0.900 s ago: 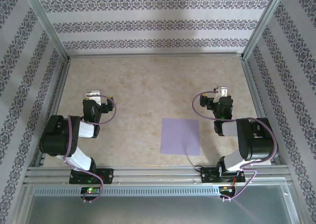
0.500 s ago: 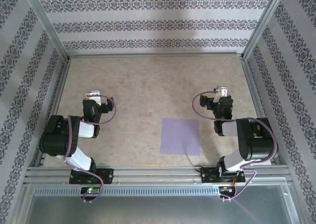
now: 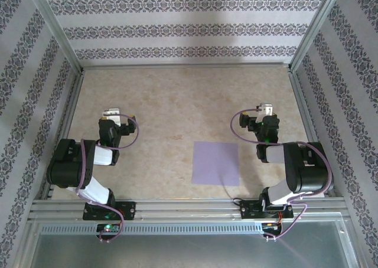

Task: Fold a paper plane with a square sheet of paper (fold left side to right side)
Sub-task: Move the square sheet of paper to the center of the table.

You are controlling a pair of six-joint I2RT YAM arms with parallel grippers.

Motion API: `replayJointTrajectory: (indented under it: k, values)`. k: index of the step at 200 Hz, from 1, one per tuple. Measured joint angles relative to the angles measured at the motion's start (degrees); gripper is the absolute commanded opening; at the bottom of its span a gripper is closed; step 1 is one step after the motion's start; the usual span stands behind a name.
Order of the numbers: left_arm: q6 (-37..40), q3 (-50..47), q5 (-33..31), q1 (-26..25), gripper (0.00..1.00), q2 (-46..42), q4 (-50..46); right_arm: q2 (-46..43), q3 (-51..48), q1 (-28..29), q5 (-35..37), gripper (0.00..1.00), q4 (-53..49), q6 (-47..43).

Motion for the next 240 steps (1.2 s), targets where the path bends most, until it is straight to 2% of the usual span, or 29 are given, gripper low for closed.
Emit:
replayJointTrajectory:
  k: [26, 52, 70, 93, 124, 164, 184, 240]
  values:
    - [-0.48, -0.76, -1.27, -0.02, 1.0, -14.23, -8.22, -10.45, -0.04, 0.02, 1.36, 0.98, -6.38, 0.92]
    - [-5.75, 4.94, -2.1, -0.02, 1.0, -28.96, -24.13, -23.69, 2.4, 0.09, 1.38, 0.98, -18.32, 3.82]
    - [-11.69, 10.14, -0.39, -0.02, 1.0, -34.23, -34.53, -30.29, 6.49, 1.31, 0.42, 0.98, -29.05, 6.91]
    - [-19.76, 12.5, 5.2, -0.07, 1.0, -37.29, -44.48, -33.53, 12.76, 4.74, -3.45, 0.98, -42.25, 11.52]
    - [-30.91, 10.69, 12.11, -2.51, 1.0, -36.98, -52.59, -32.63, 17.4, 13.16, -10.03, 0.98, -56.94, 17.79]
    - [-39.04, 9.44, 13.55, -17.16, 1.0, -33.7, -56.02, -25.22, 17.0, 25.97, -17.84, 0.98, -67.67, 24.61]
    - [-40.87, 9.44, 12.9, -21.77, 1.0, -31.32, -55.43, -21.33, 15.5, 29.59, -21.05, 0.98, -69.35, 26.95]
    - [-41.24, 11.47, 10.01, -23.3, 1.0, -25.59, -54.73, -8.59, 14.4, 34.32, -27.3, 0.98, -69.26, 28.52]
